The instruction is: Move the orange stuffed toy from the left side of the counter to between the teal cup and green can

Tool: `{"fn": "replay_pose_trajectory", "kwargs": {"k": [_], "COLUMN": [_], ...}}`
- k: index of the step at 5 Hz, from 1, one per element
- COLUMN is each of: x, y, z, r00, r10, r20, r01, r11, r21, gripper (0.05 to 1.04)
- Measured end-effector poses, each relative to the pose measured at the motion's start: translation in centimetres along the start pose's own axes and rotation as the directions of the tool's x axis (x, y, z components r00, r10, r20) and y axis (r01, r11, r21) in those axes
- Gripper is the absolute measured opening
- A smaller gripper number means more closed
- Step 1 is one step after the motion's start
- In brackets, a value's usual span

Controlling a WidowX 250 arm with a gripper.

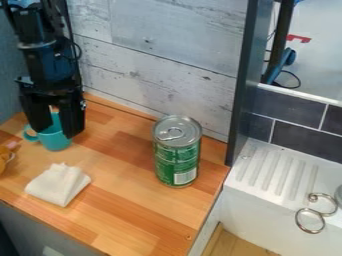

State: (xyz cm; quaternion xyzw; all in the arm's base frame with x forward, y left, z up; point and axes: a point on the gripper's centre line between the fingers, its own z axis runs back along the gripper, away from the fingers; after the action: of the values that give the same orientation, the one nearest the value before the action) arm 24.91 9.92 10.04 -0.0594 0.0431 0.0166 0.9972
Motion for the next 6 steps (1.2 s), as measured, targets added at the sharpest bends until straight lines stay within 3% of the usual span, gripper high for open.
{"fn": "replay_pose_trajectory", "kwargs": {"k": [1,2,4,6], "x": [-0.1,-0.7,-2.5,-3.3], "y": [0.0,1.7,5.7,9.4], "z": [-0.8,-0.2,0.9,1.0], "r00": [1.000,0.998,0.986,0.978], "r10": [0.002,0.035,0.157,0.206], "r20": [-0.029,-0.042,-0.053,-0.027], "r01": [-0.002,-0.034,-0.149,-0.198], "r11": [1.000,0.999,0.981,0.965], "r21": [-0.010,0.019,0.127,0.172], "gripper": [1.000,1.000,1.000,1.000]}}
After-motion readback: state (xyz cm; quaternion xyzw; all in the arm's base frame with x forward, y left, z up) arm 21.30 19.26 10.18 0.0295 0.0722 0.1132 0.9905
